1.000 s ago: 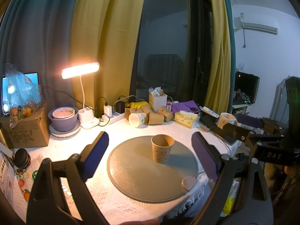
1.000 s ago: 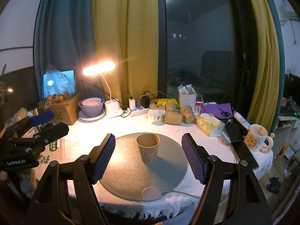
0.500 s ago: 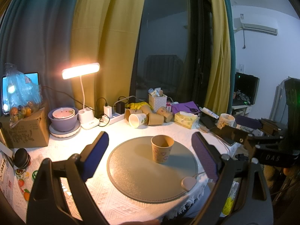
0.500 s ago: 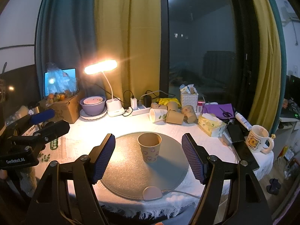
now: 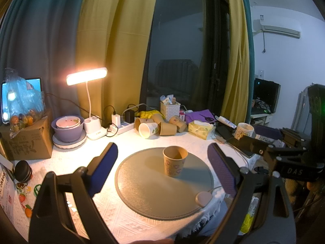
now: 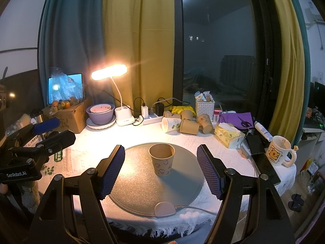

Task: Flip cup upright

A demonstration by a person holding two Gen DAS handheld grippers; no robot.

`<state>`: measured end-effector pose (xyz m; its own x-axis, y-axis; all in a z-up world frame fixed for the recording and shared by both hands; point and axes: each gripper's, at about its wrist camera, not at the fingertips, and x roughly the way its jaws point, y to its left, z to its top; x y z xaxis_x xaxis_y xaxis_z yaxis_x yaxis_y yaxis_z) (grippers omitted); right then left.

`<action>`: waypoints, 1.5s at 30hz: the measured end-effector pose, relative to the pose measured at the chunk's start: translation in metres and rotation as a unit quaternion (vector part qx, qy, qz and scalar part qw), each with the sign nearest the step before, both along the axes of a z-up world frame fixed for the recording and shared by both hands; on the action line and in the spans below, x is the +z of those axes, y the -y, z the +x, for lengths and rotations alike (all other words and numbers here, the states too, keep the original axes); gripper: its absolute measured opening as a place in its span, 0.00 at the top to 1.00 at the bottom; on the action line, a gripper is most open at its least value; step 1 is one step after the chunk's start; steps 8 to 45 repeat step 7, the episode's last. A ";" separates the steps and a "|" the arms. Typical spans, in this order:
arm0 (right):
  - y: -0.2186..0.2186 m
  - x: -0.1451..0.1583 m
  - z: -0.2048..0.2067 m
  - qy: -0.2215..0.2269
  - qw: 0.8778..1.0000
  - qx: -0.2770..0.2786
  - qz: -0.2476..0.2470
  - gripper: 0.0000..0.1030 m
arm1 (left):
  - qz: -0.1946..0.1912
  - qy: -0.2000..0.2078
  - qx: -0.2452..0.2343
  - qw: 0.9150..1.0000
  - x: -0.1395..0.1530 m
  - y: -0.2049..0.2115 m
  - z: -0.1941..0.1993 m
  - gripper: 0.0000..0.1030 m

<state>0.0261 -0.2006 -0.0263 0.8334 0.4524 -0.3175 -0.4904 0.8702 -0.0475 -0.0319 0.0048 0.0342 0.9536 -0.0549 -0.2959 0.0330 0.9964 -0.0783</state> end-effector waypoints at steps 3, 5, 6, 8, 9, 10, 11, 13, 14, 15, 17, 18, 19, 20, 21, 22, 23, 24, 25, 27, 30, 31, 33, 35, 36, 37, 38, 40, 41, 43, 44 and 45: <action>0.000 0.000 0.000 0.000 1.000 -0.001 0.000 0.26 | -0.001 -0.001 -0.002 1.000 0.000 0.003 0.000 0.12; 0.000 0.000 0.001 0.000 1.000 -0.001 -0.001 0.26 | -0.002 -0.002 -0.008 1.000 0.000 0.008 0.001 0.12; 0.000 -0.001 0.001 -0.001 1.000 -0.001 -0.001 0.26 | -0.002 -0.003 -0.011 1.000 -0.001 0.010 0.002 0.12; 0.001 -0.001 0.001 -0.001 1.000 -0.002 -0.002 0.26 | -0.002 -0.003 -0.012 1.000 -0.001 0.011 0.001 0.12; 0.001 -0.001 0.001 -0.001 1.000 -0.002 -0.002 0.26 | -0.002 -0.003 -0.012 1.000 -0.001 0.011 0.001 0.12; 0.001 -0.001 0.001 -0.001 1.000 -0.002 -0.002 0.26 | -0.002 -0.003 -0.012 1.000 -0.001 0.011 0.001 0.12; 0.001 -0.001 0.001 -0.001 1.000 -0.002 -0.002 0.26 | -0.002 -0.003 -0.012 1.000 -0.001 0.011 0.001 0.12; 0.001 -0.001 0.001 -0.001 1.000 -0.002 -0.002 0.26 | -0.002 -0.003 -0.012 1.000 -0.001 0.011 0.001 0.12; 0.001 -0.001 0.001 -0.001 1.000 -0.002 -0.002 0.26 | -0.002 -0.003 -0.012 1.000 -0.001 0.011 0.001 0.12; 0.001 -0.001 0.001 -0.001 1.000 -0.002 -0.002 0.26 | -0.002 -0.003 -0.012 1.000 -0.001 0.011 0.001 0.12; 0.001 -0.001 0.001 -0.001 1.000 -0.002 -0.002 0.26 | -0.002 -0.003 -0.012 1.000 -0.001 0.011 0.001 0.12; 0.001 -0.001 0.001 -0.001 1.000 -0.002 -0.002 0.26 | -0.002 -0.003 -0.012 1.000 -0.001 0.011 0.001 0.12; 0.001 -0.001 0.001 -0.001 1.000 -0.002 -0.002 0.26 | -0.002 -0.003 -0.012 1.000 -0.001 0.011 0.001 0.12; 0.001 -0.001 0.001 -0.001 1.000 -0.002 -0.002 0.26 | -0.002 -0.003 -0.012 1.000 -0.001 0.011 0.001 0.12; 0.001 -0.001 0.001 -0.001 1.000 -0.002 -0.002 0.26 | -0.002 -0.003 -0.012 1.000 -0.001 0.011 0.001 0.12; 0.001 -0.001 0.001 -0.001 1.000 -0.002 -0.002 0.26 | -0.002 -0.003 -0.012 1.000 -0.001 0.011 0.001 0.12; 0.001 -0.001 0.001 -0.001 1.000 -0.002 -0.002 0.26 | -0.002 -0.003 -0.012 1.000 -0.001 0.011 0.001 0.12; 0.001 -0.001 0.001 -0.001 1.000 -0.002 -0.002 0.26 | -0.002 -0.003 -0.012 1.000 -0.001 0.011 0.001 0.12; 0.001 -0.001 0.001 -0.001 1.000 -0.002 -0.002 0.26 | -0.002 -0.003 -0.012 1.000 -0.001 0.011 0.001 0.12; 0.001 -0.001 0.001 -0.001 1.000 -0.002 -0.002 0.26 | -0.002 -0.003 -0.012 1.000 -0.001 0.011 0.001 0.12; 0.001 -0.001 0.001 -0.001 1.000 -0.002 -0.002 0.26 | -0.002 -0.003 -0.012 1.000 -0.001 0.011 0.001 0.12; 0.001 -0.001 0.001 -0.001 1.000 -0.002 -0.002 0.26 | -0.002 -0.003 -0.012 1.000 -0.001 0.011 0.001 0.12; 0.001 -0.001 0.001 -0.001 1.000 -0.002 -0.002 0.26 | -0.002 -0.003 -0.012 1.000 -0.001 0.011 0.001 0.12; 0.001 -0.001 0.001 -0.001 1.000 -0.002 -0.002 0.26 | -0.002 -0.003 -0.012 1.000 -0.001 0.011 0.001 0.12; 0.001 -0.001 0.001 -0.001 1.000 -0.002 -0.002 0.26 | -0.002 -0.003 -0.012 1.000 -0.001 0.011 0.001 0.12; 0.001 -0.001 0.001 -0.001 1.000 -0.002 -0.002 0.26 | -0.002 -0.003 -0.012 1.000 -0.001 0.011 0.001 0.12; 0.001 -0.001 0.001 -0.001 1.000 -0.002 -0.002 0.26 | -0.002 -0.003 -0.012 1.000 -0.001 0.011 0.001 0.12; 0.001 -0.001 0.001 -0.001 1.000 -0.002 -0.002 0.26 | -0.002 -0.003 -0.012 1.000 -0.001 0.011 0.001 0.12; 0.001 -0.001 0.001 -0.001 1.000 -0.002 -0.002 0.26 | -0.002 -0.003 -0.012 1.000 -0.001 0.011 0.001 0.12; 0.001 -0.001 0.001 -0.001 1.000 -0.002 -0.002 0.26 | -0.002 -0.003 -0.012 1.000 -0.001 0.011 0.001 0.12; 0.001 -0.001 0.001 -0.001 1.000 -0.002 -0.002 0.26 | -0.002 -0.003 -0.012 1.000 -0.001 0.011 0.001 0.12; 0.001 -0.001 0.001 -0.001 1.000 -0.002 -0.002 0.26 | -0.002 -0.003 -0.012 1.000 -0.001 0.011 0.001 0.12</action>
